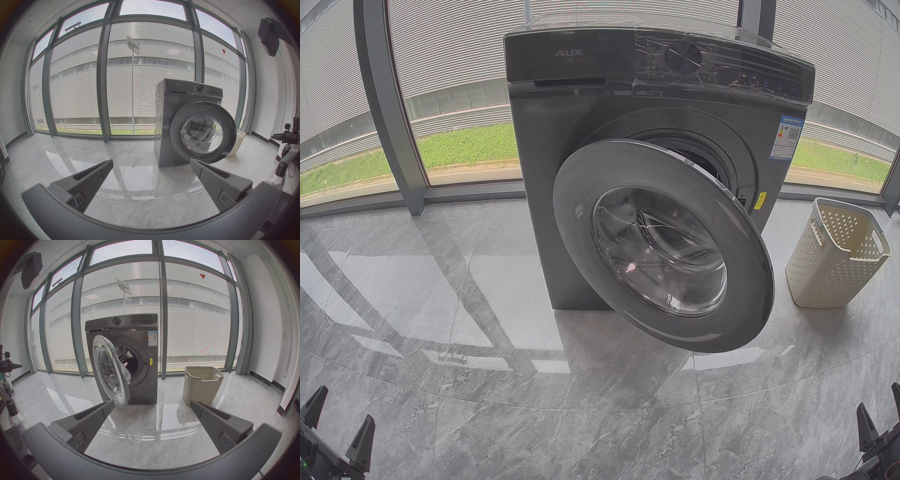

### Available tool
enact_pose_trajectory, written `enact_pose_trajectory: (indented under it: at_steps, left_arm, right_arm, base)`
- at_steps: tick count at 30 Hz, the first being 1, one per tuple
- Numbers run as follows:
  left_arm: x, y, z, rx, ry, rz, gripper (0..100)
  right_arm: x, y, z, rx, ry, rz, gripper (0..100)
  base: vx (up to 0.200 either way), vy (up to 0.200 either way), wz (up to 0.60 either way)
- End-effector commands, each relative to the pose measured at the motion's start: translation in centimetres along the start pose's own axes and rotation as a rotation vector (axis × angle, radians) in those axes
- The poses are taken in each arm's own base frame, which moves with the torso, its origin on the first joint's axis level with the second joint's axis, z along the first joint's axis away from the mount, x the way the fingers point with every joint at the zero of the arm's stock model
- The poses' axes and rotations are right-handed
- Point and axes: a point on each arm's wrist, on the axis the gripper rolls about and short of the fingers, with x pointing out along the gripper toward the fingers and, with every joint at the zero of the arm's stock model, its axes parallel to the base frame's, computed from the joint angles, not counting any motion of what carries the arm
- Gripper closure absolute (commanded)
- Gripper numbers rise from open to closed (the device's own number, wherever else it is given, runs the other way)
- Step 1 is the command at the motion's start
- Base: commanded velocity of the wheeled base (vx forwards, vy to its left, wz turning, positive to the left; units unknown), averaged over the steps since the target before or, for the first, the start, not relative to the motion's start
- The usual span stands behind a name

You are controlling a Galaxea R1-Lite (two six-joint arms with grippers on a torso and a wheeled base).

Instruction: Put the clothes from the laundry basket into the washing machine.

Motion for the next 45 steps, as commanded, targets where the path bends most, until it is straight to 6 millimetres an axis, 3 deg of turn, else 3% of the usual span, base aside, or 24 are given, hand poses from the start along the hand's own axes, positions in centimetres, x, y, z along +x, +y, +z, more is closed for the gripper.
enact_pose_trajectory:
  at_steps: [1,18,22,40,42,43,44,45]
  left_arm:
    - [-0.2,0.0,-2.0,0.009,-0.01,0.02,0]
    - [-0.2,-0.1,-2.6,-0.039,0.029,0.103,0]
    - [-0.7,-0.3,-2.7,-0.043,-0.036,0.187,0]
    - [-0.7,-0.4,-3.2,-0.002,0.026,0.072,0]
    - [-0.8,-0.4,-3.2,-0.001,0.002,0.081,0]
    - [-0.8,-0.4,-3.2,-0.001,-0.001,0.079,0]
    - [-0.9,-0.5,-3.3,0.009,-0.006,0.076,0]
    - [-0.9,-0.5,-3.3,0.01,-0.006,0.075,0]
  right_arm:
    - [0.0,0.0,-0.3,0.0,-0.006,0.0,0]
    - [0.0,0.1,-0.3,-0.037,-0.006,0.04,0]
    - [0.0,0.1,-0.3,-0.037,-0.008,0.051,0]
    - [0.0,0.1,0.0,-0.043,-0.05,0.058,0]
    - [-0.9,0.1,2.9,-0.028,-0.201,0.052,0]
    - [-1.1,0.1,3.3,-0.028,-0.22,0.052,0]
    - [-2.2,0.1,7.2,-0.014,-0.35,0.041,0]
    - [-1.8,0.1,9.1,-0.016,-0.328,0.051,0]
  base:
    - [0.0,0.0,0.0]
    - [0.0,0.0,0.0]
    - [0.0,0.0,0.0]
    - [0.0,0.0,0.0]
    - [0.0,0.0,0.0]
    - [0.0,0.0,0.0]
    - [0.0,0.0,0.0]
    - [0.0,0.0,0.0]
